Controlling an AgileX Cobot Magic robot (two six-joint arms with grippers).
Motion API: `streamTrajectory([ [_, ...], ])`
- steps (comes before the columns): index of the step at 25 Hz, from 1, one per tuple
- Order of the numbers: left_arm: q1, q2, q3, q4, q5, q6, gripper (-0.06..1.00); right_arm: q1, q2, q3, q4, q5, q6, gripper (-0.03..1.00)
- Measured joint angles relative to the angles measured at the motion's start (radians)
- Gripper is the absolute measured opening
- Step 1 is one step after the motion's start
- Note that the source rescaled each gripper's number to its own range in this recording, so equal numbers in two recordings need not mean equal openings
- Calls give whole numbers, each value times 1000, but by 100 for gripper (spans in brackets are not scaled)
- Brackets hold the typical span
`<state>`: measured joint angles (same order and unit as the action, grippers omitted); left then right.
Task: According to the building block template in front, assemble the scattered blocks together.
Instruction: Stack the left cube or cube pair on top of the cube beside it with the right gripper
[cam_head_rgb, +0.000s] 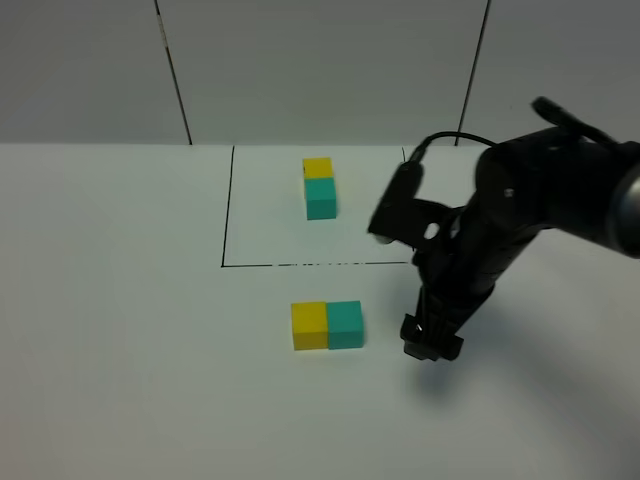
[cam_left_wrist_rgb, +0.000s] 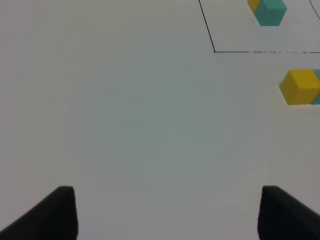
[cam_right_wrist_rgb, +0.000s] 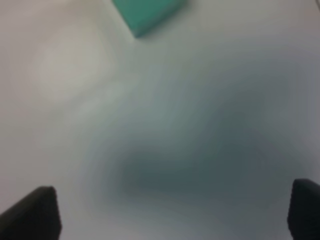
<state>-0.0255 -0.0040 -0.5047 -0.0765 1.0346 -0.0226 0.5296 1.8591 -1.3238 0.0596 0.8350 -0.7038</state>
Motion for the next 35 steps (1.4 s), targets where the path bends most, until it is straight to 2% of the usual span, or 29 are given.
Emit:
streamTrajectory([
  [6, 0, 0, 0, 0, 0, 0, 64, 100, 152, -141, -60, 20, -85, 83],
  [14, 0, 0, 0, 0, 0, 0, 64, 168, 252, -243, -118, 43, -174, 83],
  [20, 0, 0, 0, 0, 0, 0, 64, 184, 299, -290, -129, 48, -214, 83],
  [35, 0, 0, 0, 0, 0, 0, 64, 186, 380, -370, -141, 34, -234, 79],
])
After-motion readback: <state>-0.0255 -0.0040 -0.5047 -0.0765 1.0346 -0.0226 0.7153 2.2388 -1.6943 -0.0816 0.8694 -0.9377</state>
